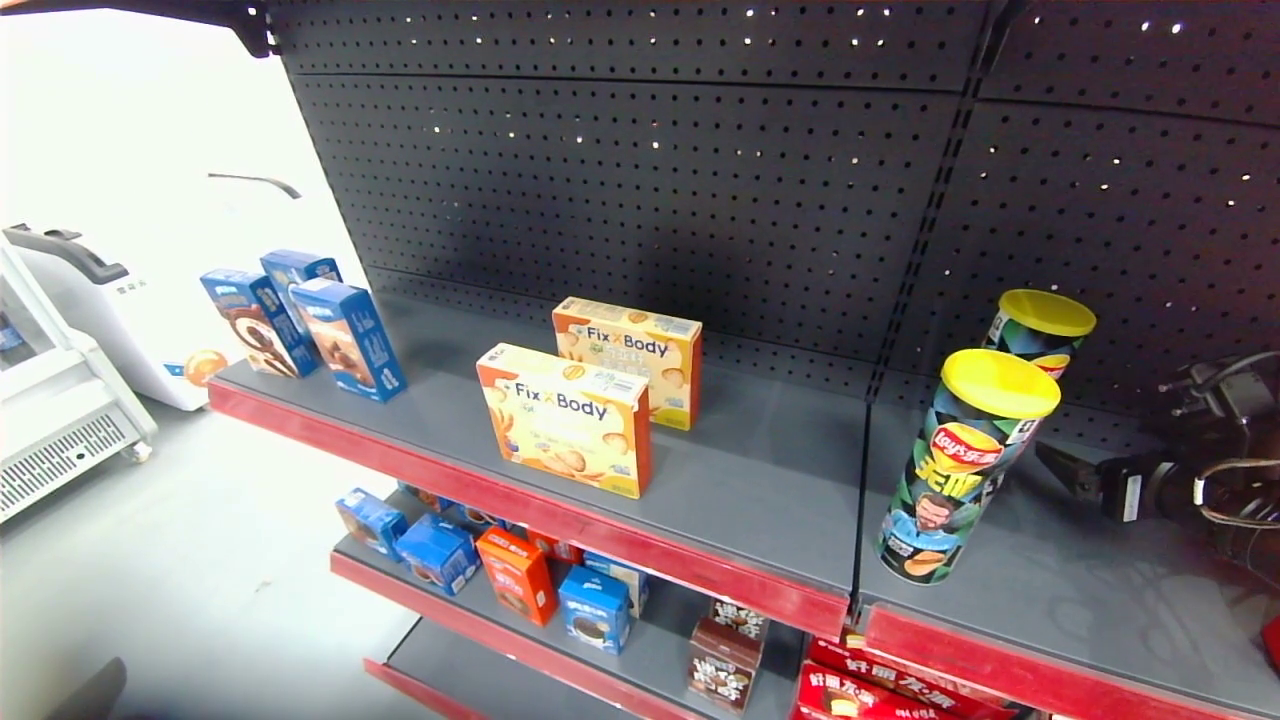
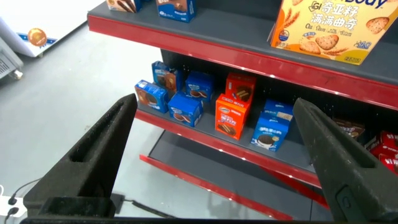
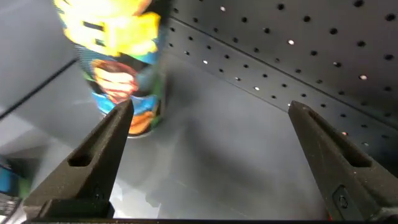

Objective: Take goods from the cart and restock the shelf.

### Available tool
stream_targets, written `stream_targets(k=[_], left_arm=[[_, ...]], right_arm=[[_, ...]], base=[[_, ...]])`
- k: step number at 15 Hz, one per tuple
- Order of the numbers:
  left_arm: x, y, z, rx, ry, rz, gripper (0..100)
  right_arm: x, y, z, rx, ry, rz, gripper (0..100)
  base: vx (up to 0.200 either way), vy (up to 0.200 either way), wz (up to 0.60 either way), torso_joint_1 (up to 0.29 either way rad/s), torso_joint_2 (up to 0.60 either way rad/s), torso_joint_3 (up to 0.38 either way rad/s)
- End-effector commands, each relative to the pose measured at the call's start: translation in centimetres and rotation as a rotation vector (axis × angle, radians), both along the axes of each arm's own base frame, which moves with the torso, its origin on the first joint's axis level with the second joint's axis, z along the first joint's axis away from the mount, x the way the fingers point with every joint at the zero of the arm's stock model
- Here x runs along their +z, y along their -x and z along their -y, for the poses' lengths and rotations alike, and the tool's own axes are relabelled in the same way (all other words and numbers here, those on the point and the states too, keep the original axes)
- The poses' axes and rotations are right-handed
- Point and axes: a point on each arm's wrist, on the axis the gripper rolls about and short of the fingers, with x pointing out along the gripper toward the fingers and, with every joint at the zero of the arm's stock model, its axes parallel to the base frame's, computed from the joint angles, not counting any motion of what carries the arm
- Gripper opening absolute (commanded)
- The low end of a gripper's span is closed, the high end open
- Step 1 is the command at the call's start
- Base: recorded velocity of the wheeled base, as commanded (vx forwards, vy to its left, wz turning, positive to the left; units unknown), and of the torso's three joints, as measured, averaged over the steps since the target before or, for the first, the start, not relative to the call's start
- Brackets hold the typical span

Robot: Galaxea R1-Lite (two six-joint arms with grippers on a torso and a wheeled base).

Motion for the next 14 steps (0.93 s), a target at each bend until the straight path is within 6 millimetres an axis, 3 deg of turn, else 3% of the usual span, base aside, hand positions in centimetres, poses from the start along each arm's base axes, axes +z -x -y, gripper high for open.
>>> stream_targets(k=[1,9,14], left_arm=[[0.0,0.0,0.0,0.001,0.000,-0.001,100],[-0.2,0.0,0.0,-0.001,0.001,-0.006,100],[-0.5,0.0,0.0,-0.001,0.002,-0.015,100]], right_arm=[[-0.1,-0.2,0.9,-0.032,0.014,-0.002,100],[-1.2,-3.9,1.2,-0.034,0.017,-0.024,100],[-1.4,-5.5,-0.3,0.020,0.018,-0.021,100]], base=[[0.000,0.000,0.00,0.000,0.00,0.000],[0.000,0.000,0.00,0.000,0.00,0.000],[0.000,0.000,0.00,0.000,0.00,0.000]])
